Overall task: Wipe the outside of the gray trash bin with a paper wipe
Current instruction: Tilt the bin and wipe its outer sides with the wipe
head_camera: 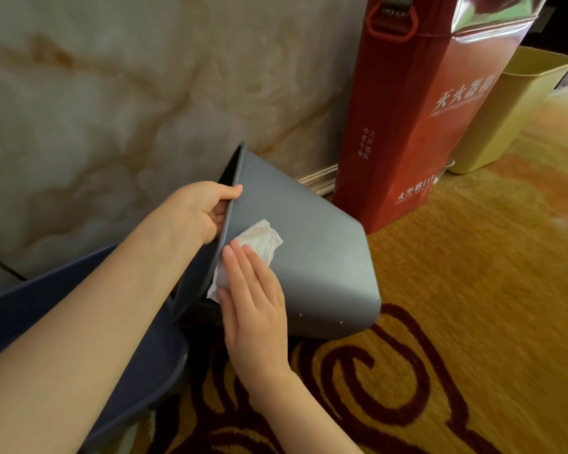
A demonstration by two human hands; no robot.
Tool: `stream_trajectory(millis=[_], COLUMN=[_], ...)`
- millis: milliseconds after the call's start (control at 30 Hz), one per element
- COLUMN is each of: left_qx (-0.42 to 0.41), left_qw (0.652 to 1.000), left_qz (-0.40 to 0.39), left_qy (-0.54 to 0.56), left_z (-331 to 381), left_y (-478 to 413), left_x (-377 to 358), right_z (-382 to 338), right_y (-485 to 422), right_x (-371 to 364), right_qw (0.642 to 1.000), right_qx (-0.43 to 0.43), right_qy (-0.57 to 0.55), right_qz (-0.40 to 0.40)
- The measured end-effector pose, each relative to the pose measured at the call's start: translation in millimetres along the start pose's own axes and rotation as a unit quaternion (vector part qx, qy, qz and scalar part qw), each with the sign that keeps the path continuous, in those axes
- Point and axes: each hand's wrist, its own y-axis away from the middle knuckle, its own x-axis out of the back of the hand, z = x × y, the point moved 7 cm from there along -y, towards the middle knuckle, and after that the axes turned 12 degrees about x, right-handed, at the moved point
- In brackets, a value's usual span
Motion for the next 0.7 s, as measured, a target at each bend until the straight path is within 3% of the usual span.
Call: stream_trajectory(millis=[167, 467, 567, 700], left_qx=[0.004, -0.007, -0.011, -0.014], left_qw=[1.0, 1.0, 1.0, 1.0], left_qz=[-0.004, -0.008, -0.011, -0.018], left_qy=[0.003, 0.007, 0.001, -0.019], left_z=[1, 3, 4, 4], left_y=[-2, -5, -5, -3], left_x=[1, 4, 4, 3], right_z=[33, 118, 145, 171], right_y=[29, 91, 111, 129], right_x=[6, 48, 62, 80], right_qw=[0.996, 0.993, 0.988, 0.957], right_qx=[-0.024, -0.051, -0.137, -0.284], right_qy=[0.085, 0.104, 0.072, 0.035], right_qz=[-0.024, -0.037, -0.031, 0.037])
